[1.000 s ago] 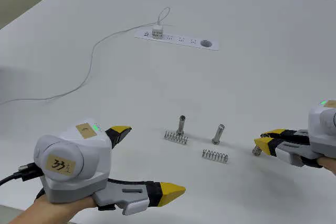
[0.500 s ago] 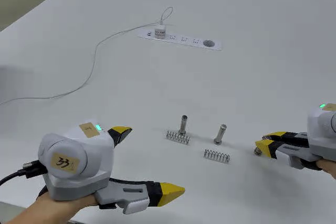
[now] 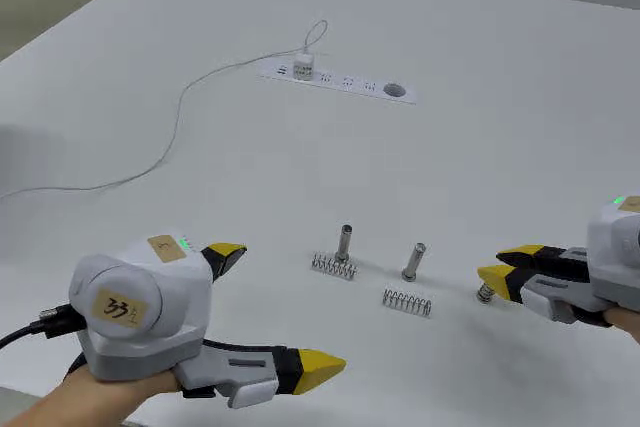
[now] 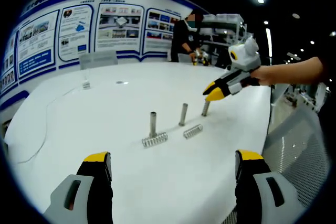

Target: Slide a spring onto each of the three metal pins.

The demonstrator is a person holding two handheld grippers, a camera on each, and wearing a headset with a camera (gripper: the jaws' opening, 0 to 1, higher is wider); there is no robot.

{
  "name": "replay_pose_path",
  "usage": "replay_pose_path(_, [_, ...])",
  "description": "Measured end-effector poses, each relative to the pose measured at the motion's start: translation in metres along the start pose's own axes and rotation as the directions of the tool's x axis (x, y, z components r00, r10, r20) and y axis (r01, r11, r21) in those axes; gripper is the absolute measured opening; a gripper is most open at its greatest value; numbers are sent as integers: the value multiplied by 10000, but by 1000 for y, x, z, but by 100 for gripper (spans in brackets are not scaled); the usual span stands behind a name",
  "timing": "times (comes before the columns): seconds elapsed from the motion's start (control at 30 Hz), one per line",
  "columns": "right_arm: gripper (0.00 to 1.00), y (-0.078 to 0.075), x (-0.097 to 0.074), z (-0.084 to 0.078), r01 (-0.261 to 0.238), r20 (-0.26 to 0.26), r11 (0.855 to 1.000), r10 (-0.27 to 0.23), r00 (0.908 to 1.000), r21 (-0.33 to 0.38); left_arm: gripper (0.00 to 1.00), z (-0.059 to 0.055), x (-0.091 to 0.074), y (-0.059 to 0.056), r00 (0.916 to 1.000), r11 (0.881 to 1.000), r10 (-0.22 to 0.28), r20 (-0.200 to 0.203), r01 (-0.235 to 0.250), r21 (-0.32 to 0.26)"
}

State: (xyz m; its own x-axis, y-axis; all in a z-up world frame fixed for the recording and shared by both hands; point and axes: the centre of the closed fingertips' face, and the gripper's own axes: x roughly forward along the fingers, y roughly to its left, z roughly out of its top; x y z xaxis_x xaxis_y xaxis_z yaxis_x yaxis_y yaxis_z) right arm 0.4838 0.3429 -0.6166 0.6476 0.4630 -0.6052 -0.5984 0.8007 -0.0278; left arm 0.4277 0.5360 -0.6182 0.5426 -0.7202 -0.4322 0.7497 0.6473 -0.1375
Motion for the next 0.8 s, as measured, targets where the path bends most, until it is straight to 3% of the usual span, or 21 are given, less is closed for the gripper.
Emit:
replay_pose_path(0.17, [18,22,-1,19,-608,451,9976,623,9970,-325,100,-1,1,1,10000,10000,-1,4,1,2])
replay_pose_path(0.27, [18,44,8,13,-1276,45,9873,1286,9917,-948,100,-1,1,-1,10000,9999,-31,-17,31,99])
replay_pose_path(0.4, [18,63,23,2,-1731,-249,9794,1714,9849,-1035,100,-1,1,-1,10000,9999,-34,-36,34,144])
replay_pose_path(0.63, [18,70,45,-24,-2001,-1226,9715,1848,9751,-1268,99,-2,0,4,9999,9999,112,-71,-112,63])
replay_pose_path(0.8, [18,72,54,-34,-2311,-1572,9636,2096,9651,-1344,99,-6,2,4,9997,9998,78,-211,-75,165])
